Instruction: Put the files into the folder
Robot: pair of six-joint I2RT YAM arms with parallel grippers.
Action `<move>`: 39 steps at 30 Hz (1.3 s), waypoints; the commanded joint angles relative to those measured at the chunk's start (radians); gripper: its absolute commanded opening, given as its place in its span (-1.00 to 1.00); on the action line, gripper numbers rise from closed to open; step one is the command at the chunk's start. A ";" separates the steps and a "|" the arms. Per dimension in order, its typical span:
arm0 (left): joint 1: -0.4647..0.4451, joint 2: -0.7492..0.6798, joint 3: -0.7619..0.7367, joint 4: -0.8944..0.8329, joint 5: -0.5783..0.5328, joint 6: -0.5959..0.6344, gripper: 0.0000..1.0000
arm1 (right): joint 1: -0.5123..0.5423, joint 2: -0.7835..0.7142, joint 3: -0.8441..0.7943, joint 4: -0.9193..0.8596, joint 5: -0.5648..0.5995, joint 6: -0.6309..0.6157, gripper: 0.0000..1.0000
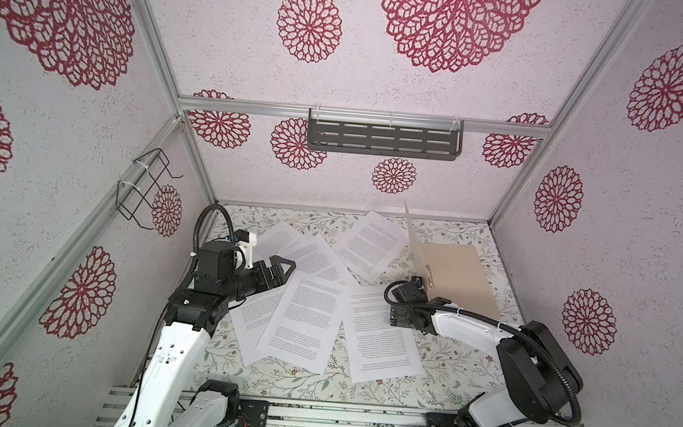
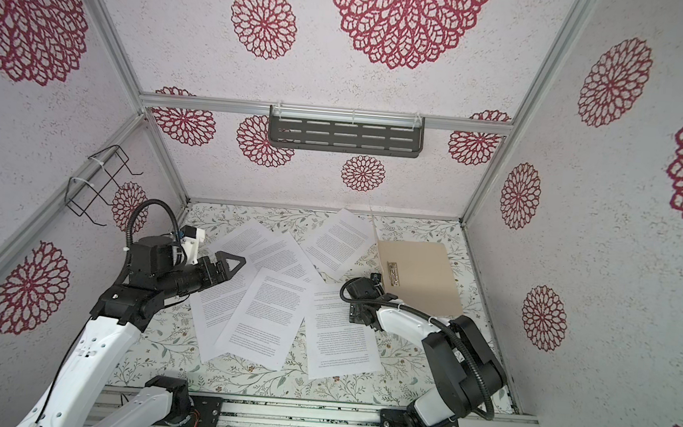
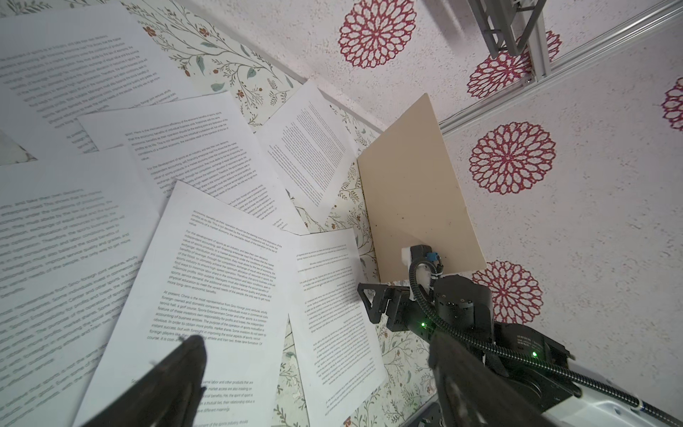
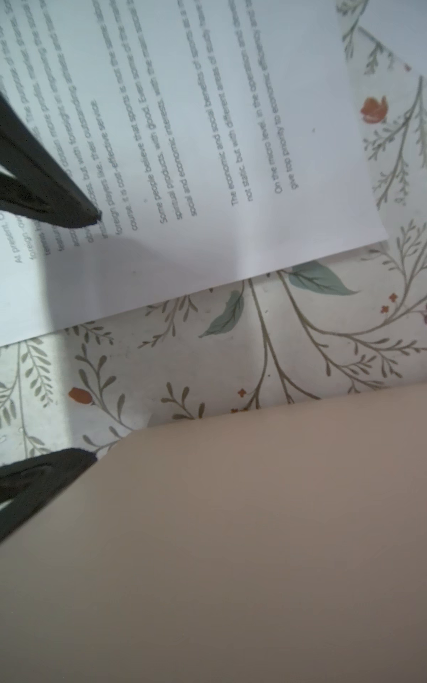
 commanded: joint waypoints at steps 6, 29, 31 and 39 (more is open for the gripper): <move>-0.007 0.063 0.137 -0.029 -0.058 0.026 0.95 | 0.146 -0.171 0.046 -0.066 -0.153 0.017 0.94; -0.239 0.617 0.558 0.017 -0.110 0.014 0.95 | -0.305 -0.083 0.377 0.026 -0.691 -0.146 0.78; -0.287 0.698 0.580 0.045 -0.101 0.006 0.95 | -0.386 -0.056 0.364 0.047 -0.629 -0.148 0.77; -0.444 1.054 0.758 0.047 -0.049 0.021 0.95 | -0.645 -0.007 0.213 0.150 -0.662 -0.119 0.49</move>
